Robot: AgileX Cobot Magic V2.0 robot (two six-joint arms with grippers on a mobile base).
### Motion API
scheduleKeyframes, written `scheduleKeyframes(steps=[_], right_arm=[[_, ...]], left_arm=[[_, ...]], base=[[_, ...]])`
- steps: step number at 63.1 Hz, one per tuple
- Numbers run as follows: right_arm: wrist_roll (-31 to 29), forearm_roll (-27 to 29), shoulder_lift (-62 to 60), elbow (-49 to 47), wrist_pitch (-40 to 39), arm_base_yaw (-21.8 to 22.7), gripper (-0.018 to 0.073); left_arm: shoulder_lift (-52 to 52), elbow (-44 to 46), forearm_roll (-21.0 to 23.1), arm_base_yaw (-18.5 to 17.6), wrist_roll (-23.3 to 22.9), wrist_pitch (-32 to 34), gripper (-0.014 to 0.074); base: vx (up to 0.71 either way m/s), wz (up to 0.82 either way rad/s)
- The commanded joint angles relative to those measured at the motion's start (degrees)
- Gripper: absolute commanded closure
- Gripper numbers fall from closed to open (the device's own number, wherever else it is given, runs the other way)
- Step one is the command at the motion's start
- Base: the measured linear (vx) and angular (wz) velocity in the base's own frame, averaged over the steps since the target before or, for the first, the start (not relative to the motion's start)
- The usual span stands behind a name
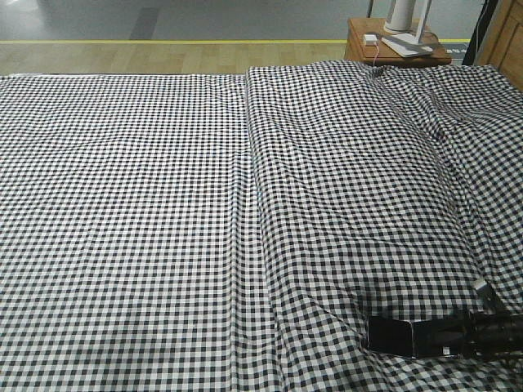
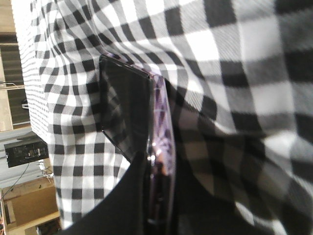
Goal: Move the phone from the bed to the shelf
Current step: 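Close the right gripper on the phone's edge, then lift the phone off the bed with the right gripper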
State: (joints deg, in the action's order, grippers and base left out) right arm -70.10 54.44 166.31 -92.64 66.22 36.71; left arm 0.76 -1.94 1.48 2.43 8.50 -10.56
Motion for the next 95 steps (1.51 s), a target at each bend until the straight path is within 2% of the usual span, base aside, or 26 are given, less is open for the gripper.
scheduleKeyframes(steps=[1,21,36,42,52,69,86,95], right_arm=[[1.2,-0.52,-4.89,-0.17,7.61,0.6,0.0567],[6.16,-0.79,-10.62,-0.11,7.61,0.36,0.0563],[7.17,-1.36,-16.45,0.36,7.61,-2.76,0.0563],[5.23,-0.59,-19.4,3.36,7.61,-4.08,0.0563],[0.71,4.18,-24.73,10.12,7.61,-4.79,0.0562],[0.44,6.82,-36.67,15.95,7.61,-5.99,0.0562],[0.73,11.18,-50.72,19.9,7.61,-11.04,0.0562],[1.08,11.05,-57.93,20.58,7.61,-15.27,0.0562]], left_arm=[[0.77,1.22,0.52,-0.2,-0.33,4.15,0.0595],[0.77,1.22,0.52,-0.2,-0.33,4.15,0.0595],[0.77,1.22,0.52,-0.2,-0.33,4.15,0.0595],[0.77,1.22,0.52,-0.2,-0.33,4.15,0.0595],[0.77,1.22,0.52,-0.2,-0.33,4.15,0.0595],[0.77,1.22,0.52,-0.2,-0.33,4.15,0.0595],[0.77,1.22,0.52,-0.2,-0.33,4.15,0.0595],[0.77,1.22,0.52,-0.2,-0.33,4.15,0.0595]], base=[[0.0,0.0],[0.0,0.0],[0.0,0.0],[0.0,0.0],[0.0,0.0],[0.0,0.0],[0.0,0.0],[0.0,0.0]])
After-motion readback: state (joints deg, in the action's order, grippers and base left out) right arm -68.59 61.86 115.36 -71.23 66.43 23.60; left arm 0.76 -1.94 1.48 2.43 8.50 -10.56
